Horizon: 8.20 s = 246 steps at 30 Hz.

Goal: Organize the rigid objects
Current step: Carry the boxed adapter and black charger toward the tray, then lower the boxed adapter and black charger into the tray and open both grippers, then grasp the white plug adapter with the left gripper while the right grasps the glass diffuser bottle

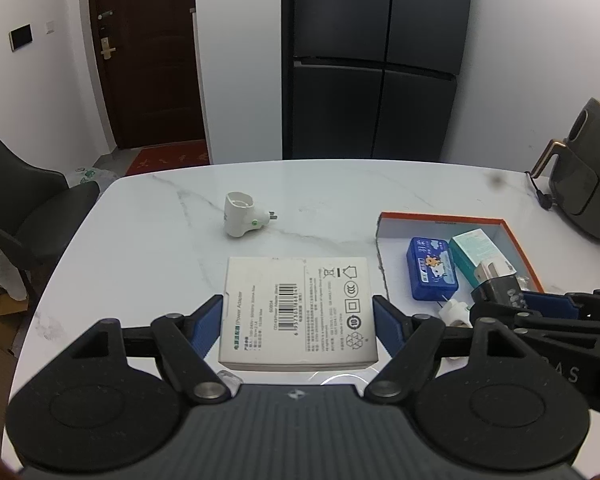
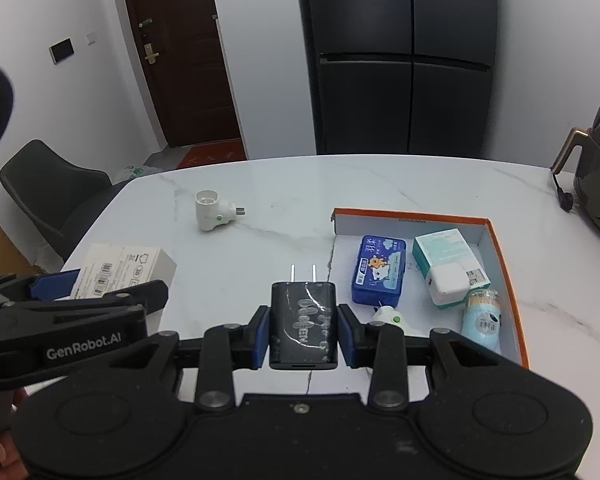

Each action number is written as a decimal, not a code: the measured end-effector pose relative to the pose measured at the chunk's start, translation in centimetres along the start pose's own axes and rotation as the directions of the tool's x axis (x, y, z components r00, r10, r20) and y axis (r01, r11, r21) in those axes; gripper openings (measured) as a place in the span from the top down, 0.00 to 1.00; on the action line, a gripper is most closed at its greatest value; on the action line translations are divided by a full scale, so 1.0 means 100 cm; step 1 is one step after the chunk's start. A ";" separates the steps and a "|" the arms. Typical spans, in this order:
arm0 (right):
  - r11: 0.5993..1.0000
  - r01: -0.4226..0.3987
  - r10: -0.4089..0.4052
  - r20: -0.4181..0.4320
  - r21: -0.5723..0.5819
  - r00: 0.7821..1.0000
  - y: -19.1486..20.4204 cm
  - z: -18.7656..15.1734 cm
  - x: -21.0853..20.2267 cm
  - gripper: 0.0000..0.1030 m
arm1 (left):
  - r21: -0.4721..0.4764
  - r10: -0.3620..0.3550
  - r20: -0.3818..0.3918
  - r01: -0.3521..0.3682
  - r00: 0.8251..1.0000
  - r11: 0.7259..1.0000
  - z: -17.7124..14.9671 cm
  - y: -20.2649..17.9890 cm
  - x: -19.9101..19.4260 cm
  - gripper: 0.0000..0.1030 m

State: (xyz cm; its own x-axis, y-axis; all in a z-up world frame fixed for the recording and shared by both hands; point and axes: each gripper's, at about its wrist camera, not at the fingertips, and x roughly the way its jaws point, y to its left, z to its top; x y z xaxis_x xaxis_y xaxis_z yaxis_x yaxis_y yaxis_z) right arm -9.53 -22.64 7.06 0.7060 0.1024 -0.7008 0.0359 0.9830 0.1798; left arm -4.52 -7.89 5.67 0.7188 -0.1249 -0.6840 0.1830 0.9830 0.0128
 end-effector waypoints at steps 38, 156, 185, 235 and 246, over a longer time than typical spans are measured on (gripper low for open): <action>0.990 0.096 -0.097 0.003 0.105 0.995 -0.070 -0.021 -0.032 0.58 | 0.087 -0.109 -0.020 0.110 0.994 0.990 -0.012 -0.077 0.003 0.23; 0.981 0.135 -0.134 -0.019 0.141 0.991 -0.192 0.073 0.103 0.44 | 0.136 -0.220 -0.163 0.243 0.962 0.960 0.022 -0.166 0.127 0.23; 0.999 0.009 -0.009 -0.015 0.031 1.000 -0.097 0.028 0.063 0.30 | -0.106 -0.013 -0.106 0.001 0.994 0.994 -0.015 -0.036 0.051 0.15; 0.948 -0.275 0.239 -0.215 -0.158 0.947 0.064 -0.038 0.169 0.43 | 0.221 -0.063 -0.068 0.076 0.996 0.972 0.072 0.093 0.264 0.00; 0.978 -0.196 0.182 -0.173 -0.070 0.968 0.049 -0.034 0.162 0.43 | 0.172 -0.134 -0.087 0.147 0.987 0.974 0.066 0.092 0.275 0.46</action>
State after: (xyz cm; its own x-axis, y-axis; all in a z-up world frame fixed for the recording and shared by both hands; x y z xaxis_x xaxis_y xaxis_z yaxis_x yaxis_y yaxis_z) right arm -0.31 -15.63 -5.69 0.5679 0.3043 -0.7648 -0.1529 0.9520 0.2652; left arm 21.36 -3.14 -8.24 0.6267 -0.2432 -0.7403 0.3991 0.9162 0.0369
